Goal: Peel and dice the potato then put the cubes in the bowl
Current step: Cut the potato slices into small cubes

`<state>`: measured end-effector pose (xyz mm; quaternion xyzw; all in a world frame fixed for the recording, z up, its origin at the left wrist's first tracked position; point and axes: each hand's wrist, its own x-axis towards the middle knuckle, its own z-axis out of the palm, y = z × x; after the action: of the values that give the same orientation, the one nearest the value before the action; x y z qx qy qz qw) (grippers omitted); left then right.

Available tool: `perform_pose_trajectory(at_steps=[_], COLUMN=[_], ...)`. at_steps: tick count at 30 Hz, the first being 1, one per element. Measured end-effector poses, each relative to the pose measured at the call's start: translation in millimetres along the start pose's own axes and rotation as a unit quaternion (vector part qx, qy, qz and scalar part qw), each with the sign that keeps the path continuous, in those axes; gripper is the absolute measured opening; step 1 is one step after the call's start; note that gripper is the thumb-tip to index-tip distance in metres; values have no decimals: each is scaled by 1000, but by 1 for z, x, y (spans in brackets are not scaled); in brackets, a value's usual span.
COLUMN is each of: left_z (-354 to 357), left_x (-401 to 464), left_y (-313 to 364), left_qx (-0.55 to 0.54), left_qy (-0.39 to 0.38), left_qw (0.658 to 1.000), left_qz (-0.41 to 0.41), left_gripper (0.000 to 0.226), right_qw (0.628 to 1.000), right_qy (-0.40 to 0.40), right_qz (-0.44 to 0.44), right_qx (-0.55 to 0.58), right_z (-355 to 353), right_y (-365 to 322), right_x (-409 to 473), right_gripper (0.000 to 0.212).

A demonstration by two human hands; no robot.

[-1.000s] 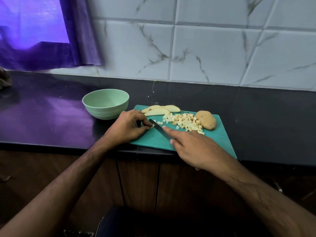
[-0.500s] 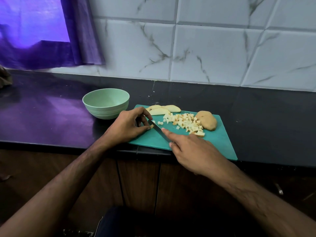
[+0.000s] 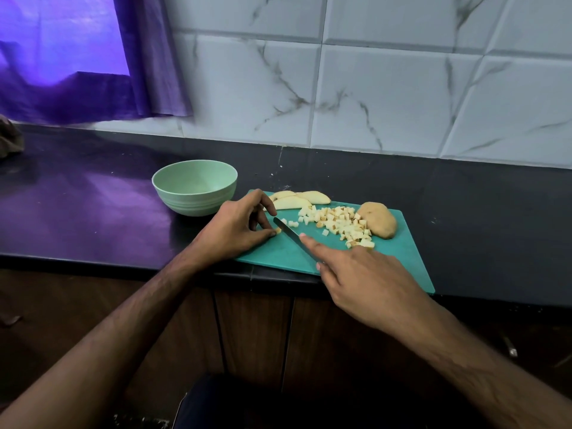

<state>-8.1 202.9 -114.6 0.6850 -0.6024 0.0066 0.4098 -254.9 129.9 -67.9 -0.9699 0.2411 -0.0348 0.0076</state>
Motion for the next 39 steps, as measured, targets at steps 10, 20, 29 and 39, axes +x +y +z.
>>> perform_pose_trajectory(at_steps=[10,20,29,39], left_z=[0,0,1,0], left_x=[0,1,1,5], left_y=[-1,-1,-3,-11], left_qx=[3,32,16,122], left_qy=[-2,-8,-13,-44], left_qw=[1000,999,999,983], left_qz=[8,35,27,131], left_gripper=[39,30,29,28], right_qw=[1000,998,999,999], right_qy=[8,19,12,9], right_qz=[-10,-20,-21,-22], right_qx=[-20,-48,-42,-48], right_z=[1,2,10,10], right_y=[-4,-4,-10,3], right_x=[3,9,18,-6], right_gripper=[54,53,55,56])
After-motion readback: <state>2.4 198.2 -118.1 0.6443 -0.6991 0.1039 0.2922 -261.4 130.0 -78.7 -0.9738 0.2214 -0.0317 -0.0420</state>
